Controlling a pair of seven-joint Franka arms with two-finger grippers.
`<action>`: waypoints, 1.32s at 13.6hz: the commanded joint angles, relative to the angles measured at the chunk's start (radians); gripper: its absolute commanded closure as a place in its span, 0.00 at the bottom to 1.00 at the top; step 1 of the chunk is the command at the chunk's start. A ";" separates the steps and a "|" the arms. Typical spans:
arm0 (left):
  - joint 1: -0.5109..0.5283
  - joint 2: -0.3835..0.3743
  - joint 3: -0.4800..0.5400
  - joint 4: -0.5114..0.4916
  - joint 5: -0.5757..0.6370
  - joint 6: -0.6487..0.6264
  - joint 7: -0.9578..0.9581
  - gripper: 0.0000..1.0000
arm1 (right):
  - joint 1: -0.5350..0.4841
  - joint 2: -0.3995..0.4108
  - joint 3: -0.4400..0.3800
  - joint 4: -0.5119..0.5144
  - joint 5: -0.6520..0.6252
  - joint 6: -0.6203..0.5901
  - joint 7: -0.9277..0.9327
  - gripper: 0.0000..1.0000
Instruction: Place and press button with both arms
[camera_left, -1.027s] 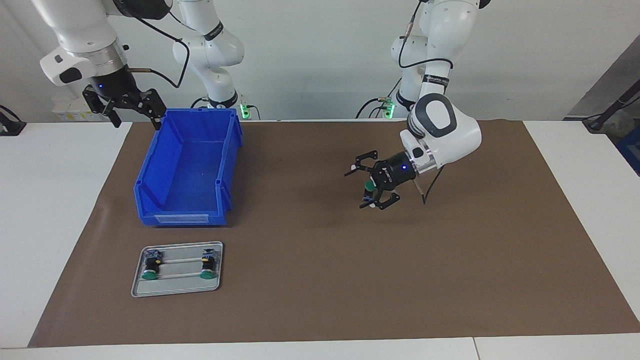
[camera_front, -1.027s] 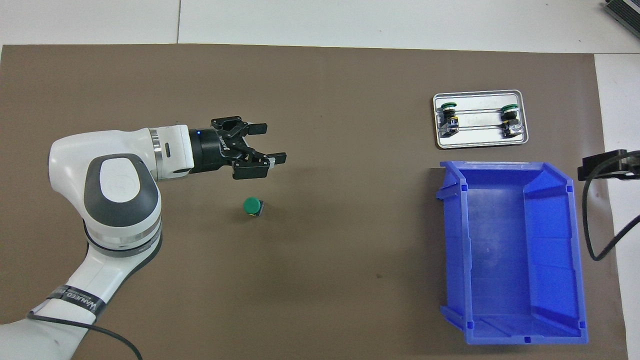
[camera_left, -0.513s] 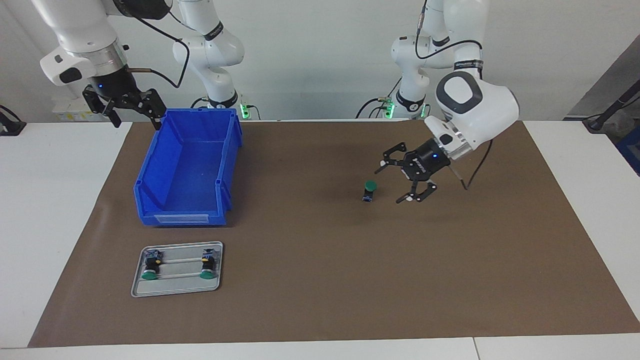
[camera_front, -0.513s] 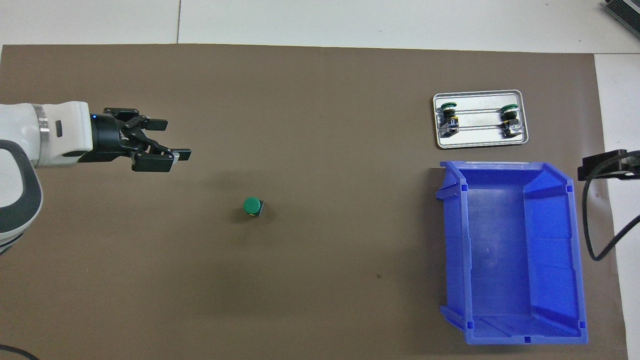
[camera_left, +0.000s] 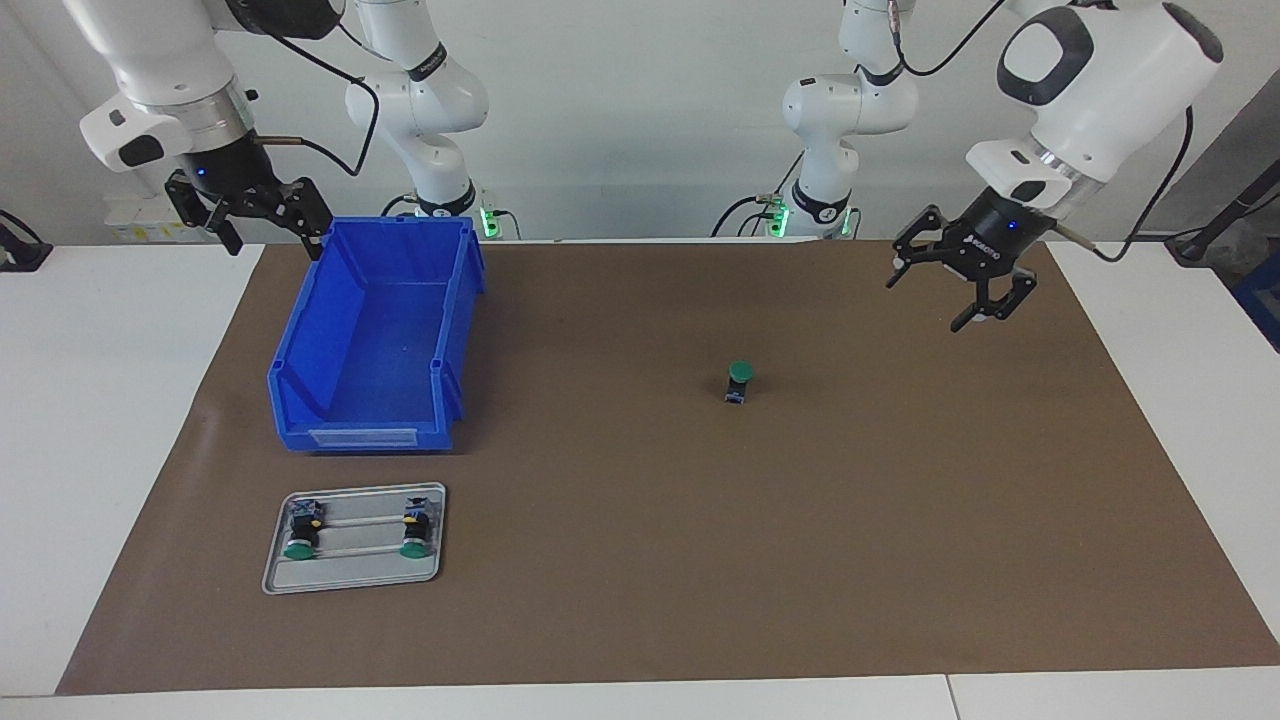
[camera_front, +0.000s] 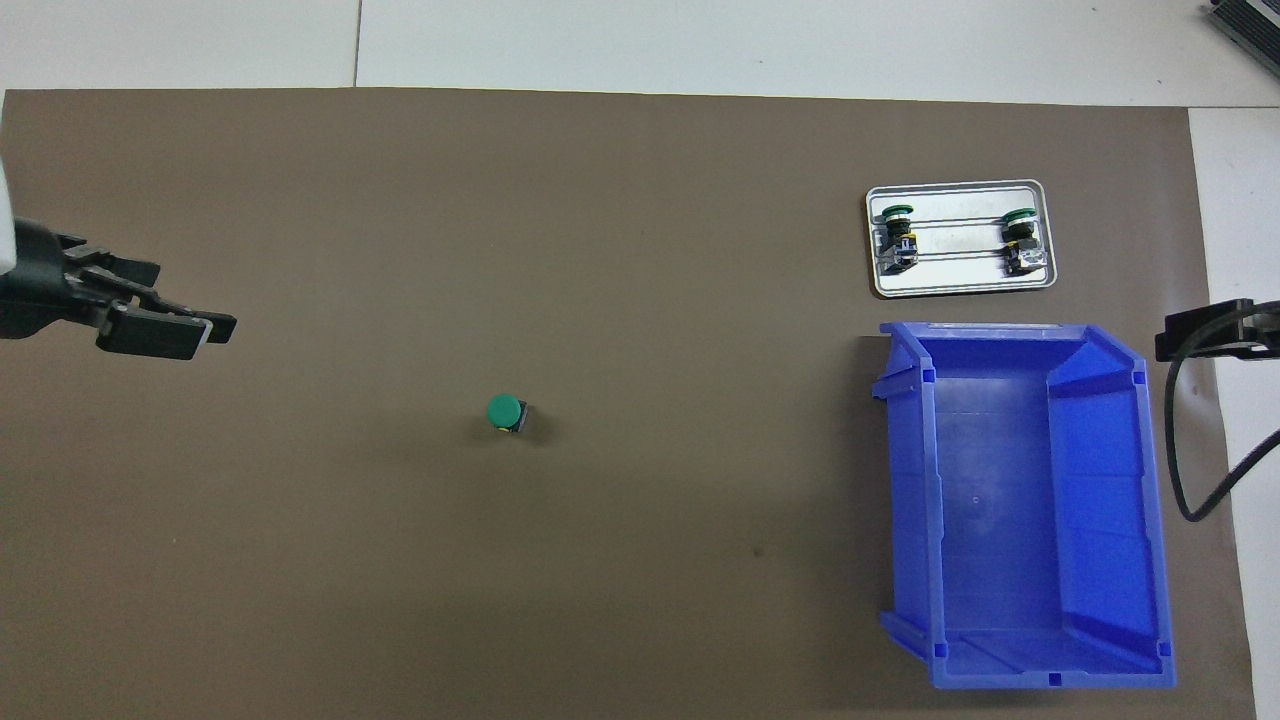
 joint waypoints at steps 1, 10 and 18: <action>-0.009 -0.018 -0.014 0.014 0.145 -0.040 -0.209 0.00 | -0.009 -0.021 0.008 -0.023 0.016 0.013 -0.005 0.00; -0.022 -0.034 -0.026 0.018 0.233 -0.114 -0.534 0.00 | -0.009 -0.021 0.007 -0.023 0.014 0.011 -0.004 0.00; -0.042 -0.048 -0.032 -0.014 0.233 -0.059 -0.567 0.02 | -0.009 -0.023 0.008 -0.023 0.014 0.011 -0.005 0.00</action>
